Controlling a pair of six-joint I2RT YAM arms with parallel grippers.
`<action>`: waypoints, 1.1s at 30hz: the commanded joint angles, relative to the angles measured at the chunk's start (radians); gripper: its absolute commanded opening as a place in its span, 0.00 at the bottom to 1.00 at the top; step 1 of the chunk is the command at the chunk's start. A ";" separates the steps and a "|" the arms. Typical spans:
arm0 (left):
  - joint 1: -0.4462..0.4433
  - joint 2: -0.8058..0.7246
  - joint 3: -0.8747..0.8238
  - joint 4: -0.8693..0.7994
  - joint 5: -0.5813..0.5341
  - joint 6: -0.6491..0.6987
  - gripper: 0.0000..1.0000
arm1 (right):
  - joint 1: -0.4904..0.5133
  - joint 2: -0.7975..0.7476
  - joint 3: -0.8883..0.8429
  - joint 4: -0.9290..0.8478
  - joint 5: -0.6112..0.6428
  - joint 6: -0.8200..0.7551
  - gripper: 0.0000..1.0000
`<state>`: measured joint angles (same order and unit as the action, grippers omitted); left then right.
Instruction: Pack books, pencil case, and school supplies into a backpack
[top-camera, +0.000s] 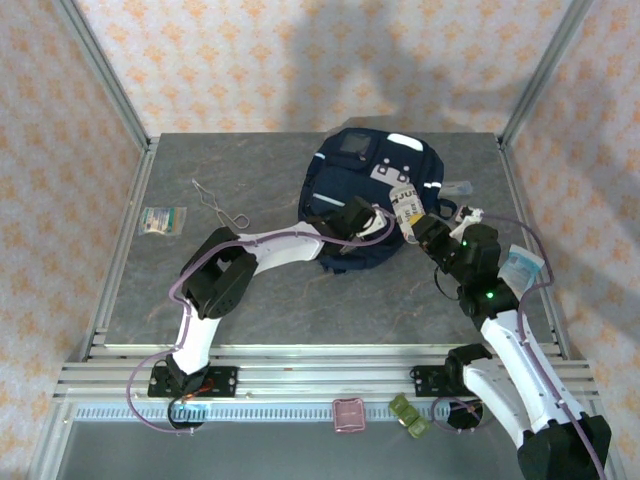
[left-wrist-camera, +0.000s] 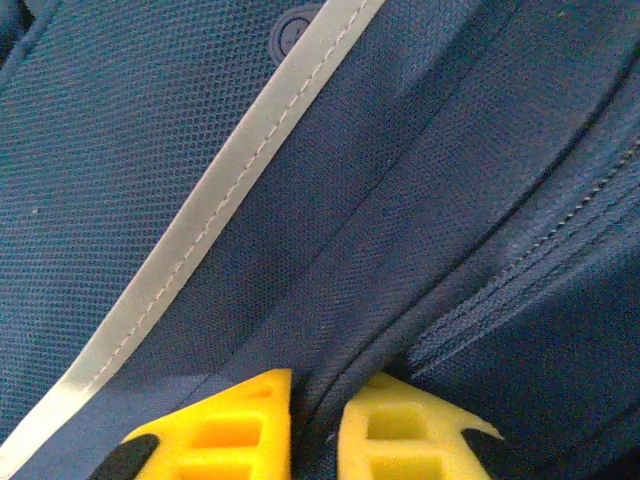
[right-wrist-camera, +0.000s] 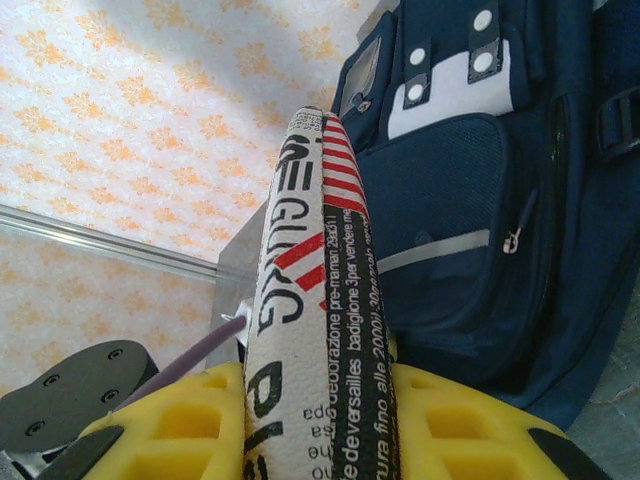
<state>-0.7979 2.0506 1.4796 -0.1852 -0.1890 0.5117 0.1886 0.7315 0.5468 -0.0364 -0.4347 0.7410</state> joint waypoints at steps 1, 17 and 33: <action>0.017 0.010 0.061 0.040 -0.045 -0.017 0.00 | -0.006 -0.029 -0.002 0.053 0.000 0.006 0.19; 0.114 -0.109 0.327 -0.105 0.083 -0.260 0.00 | -0.008 -0.129 -0.151 0.080 0.014 0.114 0.18; 0.081 -0.104 0.482 -0.239 0.198 -0.445 0.00 | 0.118 0.466 -0.070 0.687 0.056 0.247 0.17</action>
<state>-0.6991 2.0090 1.8893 -0.4656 -0.0132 0.1509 0.3038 1.1305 0.4297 0.4461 -0.4416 0.9386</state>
